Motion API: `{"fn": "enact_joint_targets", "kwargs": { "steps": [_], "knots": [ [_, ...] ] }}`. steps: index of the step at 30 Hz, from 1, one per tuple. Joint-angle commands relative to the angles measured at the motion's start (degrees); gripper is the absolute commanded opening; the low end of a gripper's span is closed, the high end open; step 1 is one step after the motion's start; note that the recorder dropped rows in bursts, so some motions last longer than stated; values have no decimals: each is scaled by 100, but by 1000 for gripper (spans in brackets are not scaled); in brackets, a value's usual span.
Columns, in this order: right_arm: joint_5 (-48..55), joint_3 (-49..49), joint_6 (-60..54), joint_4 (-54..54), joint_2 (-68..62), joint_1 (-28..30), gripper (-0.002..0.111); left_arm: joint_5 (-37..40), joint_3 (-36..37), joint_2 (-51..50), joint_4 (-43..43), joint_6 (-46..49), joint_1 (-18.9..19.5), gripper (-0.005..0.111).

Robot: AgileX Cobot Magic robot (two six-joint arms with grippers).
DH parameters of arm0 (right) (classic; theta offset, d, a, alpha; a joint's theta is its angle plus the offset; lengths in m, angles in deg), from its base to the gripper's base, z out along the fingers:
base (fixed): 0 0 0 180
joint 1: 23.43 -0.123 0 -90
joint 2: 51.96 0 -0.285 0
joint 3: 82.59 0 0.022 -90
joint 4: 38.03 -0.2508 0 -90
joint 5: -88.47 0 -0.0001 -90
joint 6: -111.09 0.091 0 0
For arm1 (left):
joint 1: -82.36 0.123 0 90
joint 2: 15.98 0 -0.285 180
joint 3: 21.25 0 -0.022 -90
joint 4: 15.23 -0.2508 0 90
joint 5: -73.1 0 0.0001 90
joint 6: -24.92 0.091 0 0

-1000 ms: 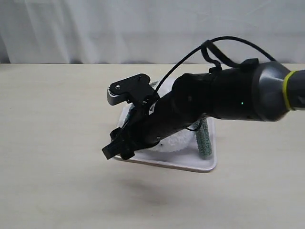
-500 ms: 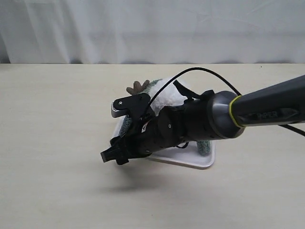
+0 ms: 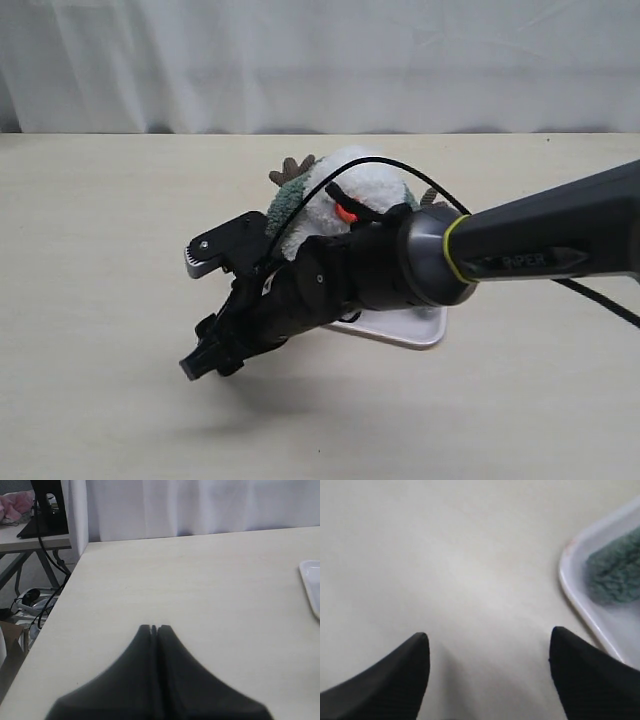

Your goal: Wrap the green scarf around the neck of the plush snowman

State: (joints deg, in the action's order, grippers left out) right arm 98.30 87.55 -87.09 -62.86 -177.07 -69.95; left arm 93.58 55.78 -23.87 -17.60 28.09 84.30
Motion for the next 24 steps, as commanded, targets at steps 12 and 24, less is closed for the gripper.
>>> {"fn": "enact_joint_targets", "kwargs": {
  "steps": [12, 24],
  "knots": [
    [2068, 1014, 1548, 3614, 113, -99, 40, -66, 18, 10, 11, -18, 7, 0],
    [3368, 1096, 1604, 4581, 88, -99, 40, -66, 18, 10, 11, -18, 7, 0]
  ]
}}
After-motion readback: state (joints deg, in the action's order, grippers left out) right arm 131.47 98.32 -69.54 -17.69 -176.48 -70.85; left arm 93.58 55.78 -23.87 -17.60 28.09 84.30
